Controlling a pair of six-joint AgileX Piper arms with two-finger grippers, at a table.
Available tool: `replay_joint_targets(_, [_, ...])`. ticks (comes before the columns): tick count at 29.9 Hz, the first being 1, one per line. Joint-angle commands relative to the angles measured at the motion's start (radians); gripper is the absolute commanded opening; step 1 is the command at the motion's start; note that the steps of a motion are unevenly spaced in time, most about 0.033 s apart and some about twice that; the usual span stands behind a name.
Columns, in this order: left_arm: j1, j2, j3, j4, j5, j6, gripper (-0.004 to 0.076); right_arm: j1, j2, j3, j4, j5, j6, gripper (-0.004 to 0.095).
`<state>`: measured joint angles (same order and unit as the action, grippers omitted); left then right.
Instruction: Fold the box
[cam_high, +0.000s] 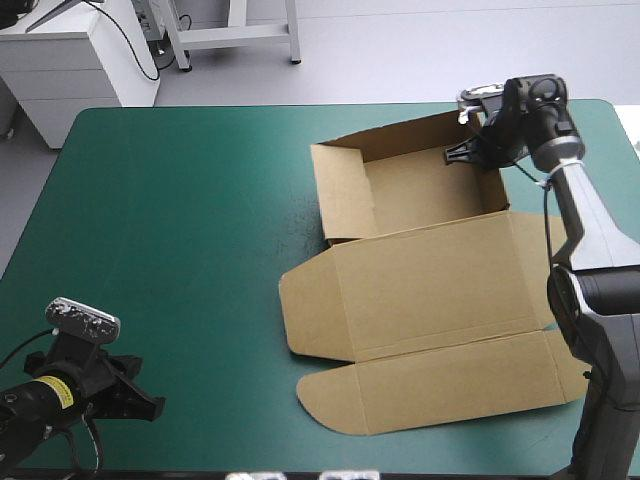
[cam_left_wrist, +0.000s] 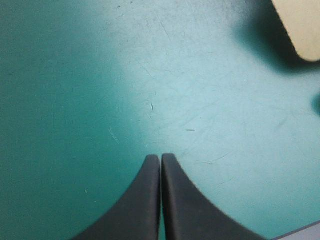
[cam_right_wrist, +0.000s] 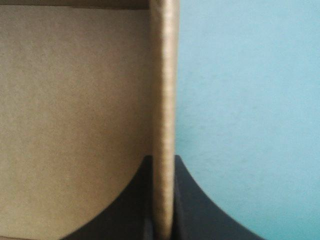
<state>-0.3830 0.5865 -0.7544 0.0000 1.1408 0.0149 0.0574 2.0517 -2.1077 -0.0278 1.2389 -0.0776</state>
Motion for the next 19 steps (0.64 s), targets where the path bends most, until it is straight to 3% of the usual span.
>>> replay_joint_targets(1, [-0.005, 0.003, -0.025, 0.0, -0.051, -0.01, -0.0008, -0.095, -0.074, -0.06, -0.004, -0.016, -0.008, -0.002])
replay_joint_targets(8, [-0.005, 0.003, -0.025, 0.0, -0.051, -0.01, -0.0008, -0.306, -0.074, -0.068, -0.002, -0.038, -0.036, -0.002])
replay_joint_targets(14, [-0.005, 0.003, -0.025, 0.0, -0.051, -0.01, -0.0008, -0.491, -0.072, -0.068, 0.126, -0.082, -0.036, -0.002])
replay_joint_targets(19, [-0.005, 0.003, -0.025, 0.0, -0.051, -0.01, -0.0008, -0.584, -0.057, -0.068, 0.16, -0.074, -0.036, -0.002])
